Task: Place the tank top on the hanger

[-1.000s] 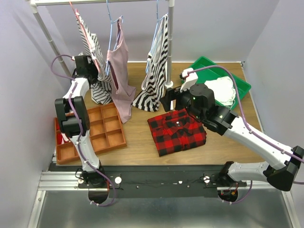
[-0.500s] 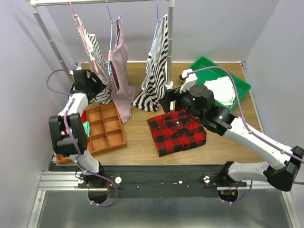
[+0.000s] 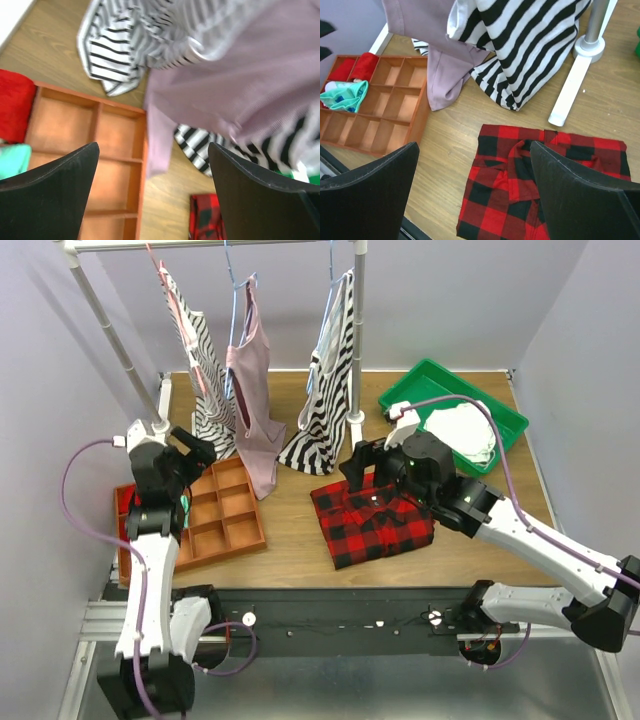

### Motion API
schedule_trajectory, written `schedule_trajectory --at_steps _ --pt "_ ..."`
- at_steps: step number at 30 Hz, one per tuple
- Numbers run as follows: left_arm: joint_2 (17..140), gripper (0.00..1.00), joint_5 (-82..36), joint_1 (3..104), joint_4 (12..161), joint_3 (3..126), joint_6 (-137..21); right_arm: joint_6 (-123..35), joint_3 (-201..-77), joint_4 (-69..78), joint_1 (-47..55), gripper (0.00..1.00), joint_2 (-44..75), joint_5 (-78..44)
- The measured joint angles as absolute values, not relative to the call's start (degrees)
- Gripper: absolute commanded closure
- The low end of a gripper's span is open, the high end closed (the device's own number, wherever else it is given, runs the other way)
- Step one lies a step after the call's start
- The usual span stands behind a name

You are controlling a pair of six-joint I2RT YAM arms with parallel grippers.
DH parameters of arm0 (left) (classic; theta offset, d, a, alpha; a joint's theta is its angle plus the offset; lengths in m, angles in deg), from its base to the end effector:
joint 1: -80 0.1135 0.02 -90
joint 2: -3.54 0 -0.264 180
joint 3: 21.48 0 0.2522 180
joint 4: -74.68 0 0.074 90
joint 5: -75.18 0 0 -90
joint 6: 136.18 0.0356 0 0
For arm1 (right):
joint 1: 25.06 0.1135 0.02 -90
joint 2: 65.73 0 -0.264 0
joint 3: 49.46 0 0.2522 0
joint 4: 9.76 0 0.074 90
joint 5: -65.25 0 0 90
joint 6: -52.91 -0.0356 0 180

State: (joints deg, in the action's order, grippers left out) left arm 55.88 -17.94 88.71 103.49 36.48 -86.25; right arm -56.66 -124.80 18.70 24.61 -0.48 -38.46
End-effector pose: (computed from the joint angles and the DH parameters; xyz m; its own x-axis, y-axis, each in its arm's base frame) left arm 0.2083 0.0299 0.3041 -0.2324 -0.6859 -0.6896 -0.3284 0.7227 -0.6081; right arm 0.1752 0.1934 0.3632 -0.3915 0.0417 -0.9192 -0.4923 0.8345 0.2475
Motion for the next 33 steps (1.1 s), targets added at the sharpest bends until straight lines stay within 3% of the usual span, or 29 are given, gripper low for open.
schedule_trajectory --at_steps 5,8,14,17,23,33 --pt "44.3 0.01 -18.1 82.3 107.8 34.4 -85.1 -59.1 -121.5 18.6 24.6 0.0 -2.3 -40.2" --pt "41.5 0.01 -16.6 68.6 109.6 34.0 -84.8 -60.3 -120.8 18.7 24.6 0.0 -3.3 -41.7" --pt "47.2 0.01 -5.5 42.7 111.3 34.7 -83.4 -62.8 -117.3 18.6 24.6 0.0 -8.2 -45.2" --pt "52.4 0.01 -1.8 34.5 111.3 35.7 -82.3 -63.9 -115.5 18.7 24.6 0.0 -11.1 -47.2" --pt "59.7 0.01 2.0 30.2 110.2 39.5 -79.5 -66.3 -110.5 19.0 24.6 0.0 -16.1 -50.8" --pt "58.0 0.01 5.0 29.3 105.3 38.6 -78.2 -68.6 -105.2 20.0 24.6 0.0 -20.0 -56.0"
